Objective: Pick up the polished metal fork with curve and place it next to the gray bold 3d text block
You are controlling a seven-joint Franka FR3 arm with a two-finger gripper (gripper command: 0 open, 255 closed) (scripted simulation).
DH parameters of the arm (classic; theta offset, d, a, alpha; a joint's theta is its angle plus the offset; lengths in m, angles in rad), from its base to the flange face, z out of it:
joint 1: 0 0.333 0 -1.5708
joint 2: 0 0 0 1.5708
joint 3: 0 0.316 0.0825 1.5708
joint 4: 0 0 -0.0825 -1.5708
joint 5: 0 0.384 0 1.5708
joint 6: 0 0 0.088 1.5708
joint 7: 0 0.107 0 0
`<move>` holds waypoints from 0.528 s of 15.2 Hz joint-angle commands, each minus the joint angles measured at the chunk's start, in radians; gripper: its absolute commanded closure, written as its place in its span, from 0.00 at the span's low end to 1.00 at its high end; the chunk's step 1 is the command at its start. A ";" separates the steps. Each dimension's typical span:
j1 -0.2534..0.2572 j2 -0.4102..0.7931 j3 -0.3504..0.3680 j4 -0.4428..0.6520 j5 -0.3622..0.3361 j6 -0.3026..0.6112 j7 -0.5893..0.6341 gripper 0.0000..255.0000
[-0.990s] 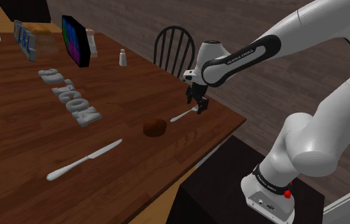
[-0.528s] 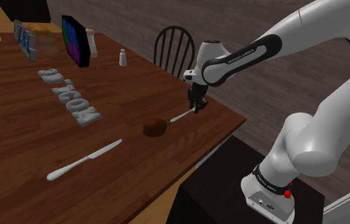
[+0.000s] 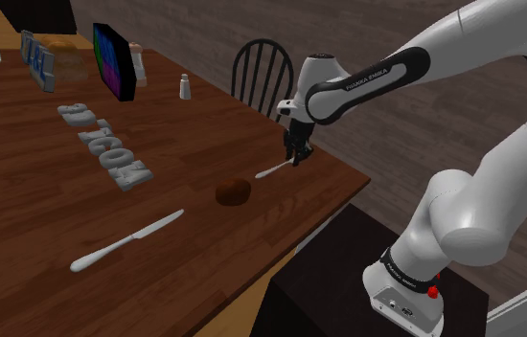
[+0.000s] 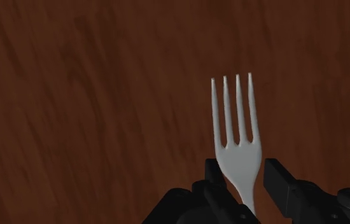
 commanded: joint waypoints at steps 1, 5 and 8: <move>-0.001 -0.018 0.003 0.008 -0.004 -0.026 0.003 1.00; -0.002 -0.054 0.009 0.034 -0.009 -0.087 0.007 1.00; -0.003 -0.078 0.015 0.056 -0.012 -0.132 0.008 1.00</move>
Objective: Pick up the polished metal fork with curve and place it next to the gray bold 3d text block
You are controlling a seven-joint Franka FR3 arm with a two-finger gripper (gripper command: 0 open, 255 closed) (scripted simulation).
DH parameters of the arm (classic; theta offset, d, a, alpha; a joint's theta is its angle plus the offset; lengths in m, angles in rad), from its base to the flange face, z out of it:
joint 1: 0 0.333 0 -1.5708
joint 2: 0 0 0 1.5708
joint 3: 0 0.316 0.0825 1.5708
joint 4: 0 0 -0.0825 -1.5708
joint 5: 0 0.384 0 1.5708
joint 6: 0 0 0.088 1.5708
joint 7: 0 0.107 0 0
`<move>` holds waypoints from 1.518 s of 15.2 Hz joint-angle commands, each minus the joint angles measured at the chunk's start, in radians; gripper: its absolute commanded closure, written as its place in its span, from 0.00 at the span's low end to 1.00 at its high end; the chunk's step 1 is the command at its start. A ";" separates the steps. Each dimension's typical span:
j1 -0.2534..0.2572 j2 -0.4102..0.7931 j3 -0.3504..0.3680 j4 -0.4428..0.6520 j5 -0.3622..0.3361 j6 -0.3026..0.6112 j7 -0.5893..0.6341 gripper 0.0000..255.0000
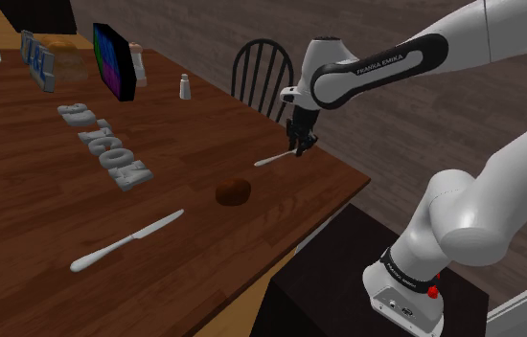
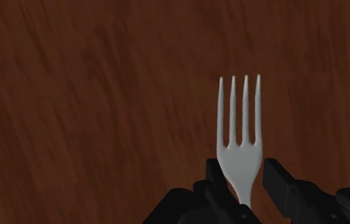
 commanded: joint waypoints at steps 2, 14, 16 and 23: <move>-0.001 -0.019 0.004 0.023 -0.001 -0.043 0.000 1.00; 0.107 0.090 0.136 0.161 0.071 -0.089 0.186 1.00; 0.129 0.126 0.160 0.200 0.084 -0.095 0.224 1.00; 0.199 0.272 0.236 0.370 0.117 -0.127 0.349 1.00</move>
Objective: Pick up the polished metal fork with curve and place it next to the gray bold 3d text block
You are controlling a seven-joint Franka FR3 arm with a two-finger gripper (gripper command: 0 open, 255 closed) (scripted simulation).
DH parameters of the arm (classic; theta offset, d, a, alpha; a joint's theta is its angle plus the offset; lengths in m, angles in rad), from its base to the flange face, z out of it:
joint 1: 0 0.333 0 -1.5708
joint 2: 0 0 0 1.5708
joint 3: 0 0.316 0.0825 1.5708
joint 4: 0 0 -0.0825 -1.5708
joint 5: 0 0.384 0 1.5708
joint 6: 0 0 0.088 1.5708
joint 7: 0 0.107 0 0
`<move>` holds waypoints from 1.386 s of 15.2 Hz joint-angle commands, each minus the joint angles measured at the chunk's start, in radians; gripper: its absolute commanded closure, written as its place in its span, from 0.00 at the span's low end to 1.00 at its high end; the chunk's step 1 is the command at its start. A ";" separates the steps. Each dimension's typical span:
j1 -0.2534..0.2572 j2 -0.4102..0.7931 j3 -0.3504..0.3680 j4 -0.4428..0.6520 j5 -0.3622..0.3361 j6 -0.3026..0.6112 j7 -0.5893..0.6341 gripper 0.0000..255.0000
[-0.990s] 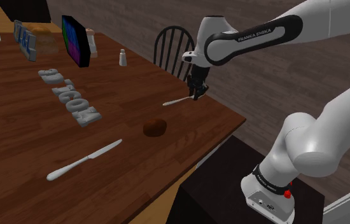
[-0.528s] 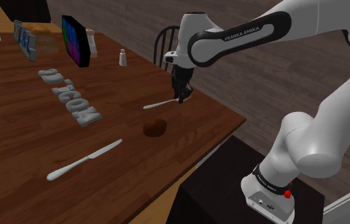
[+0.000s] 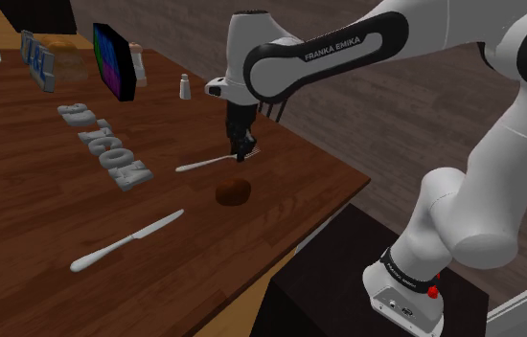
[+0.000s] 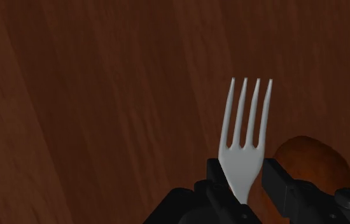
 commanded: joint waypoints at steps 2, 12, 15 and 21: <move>0.027 0.062 0.027 0.077 0.008 -0.018 0.050 1.00; 0.118 0.336 0.095 0.456 0.015 -0.129 0.203 1.00; 0.140 0.417 0.106 0.565 0.013 -0.158 0.235 1.00; 0.139 0.440 0.105 0.516 0.012 -0.087 0.237 1.00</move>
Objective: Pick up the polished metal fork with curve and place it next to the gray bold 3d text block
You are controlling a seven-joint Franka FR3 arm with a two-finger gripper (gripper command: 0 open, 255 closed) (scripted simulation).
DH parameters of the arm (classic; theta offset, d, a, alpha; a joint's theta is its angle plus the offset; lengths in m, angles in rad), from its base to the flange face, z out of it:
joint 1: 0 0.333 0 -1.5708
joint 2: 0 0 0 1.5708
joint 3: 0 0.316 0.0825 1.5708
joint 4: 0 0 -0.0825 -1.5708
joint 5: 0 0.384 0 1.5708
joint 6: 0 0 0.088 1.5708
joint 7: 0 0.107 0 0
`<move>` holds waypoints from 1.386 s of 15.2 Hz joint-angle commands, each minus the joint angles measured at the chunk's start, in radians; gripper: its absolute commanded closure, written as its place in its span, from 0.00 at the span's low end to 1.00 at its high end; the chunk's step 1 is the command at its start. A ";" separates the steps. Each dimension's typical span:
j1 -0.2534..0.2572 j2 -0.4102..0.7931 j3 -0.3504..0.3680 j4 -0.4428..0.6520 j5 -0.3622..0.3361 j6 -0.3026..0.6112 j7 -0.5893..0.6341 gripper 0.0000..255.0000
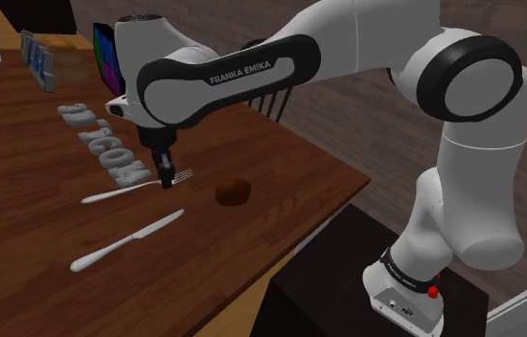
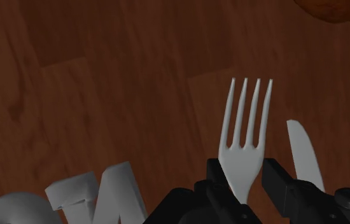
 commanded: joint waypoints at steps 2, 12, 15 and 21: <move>-0.001 0.013 0.000 -0.022 0.000 0.035 0.001 1.00; -0.001 0.041 -0.001 -0.055 -0.001 0.097 0.003 1.00; -0.001 0.041 -0.001 -0.055 -0.001 0.097 0.003 1.00; -0.001 0.041 -0.001 -0.055 -0.001 0.097 0.003 0.00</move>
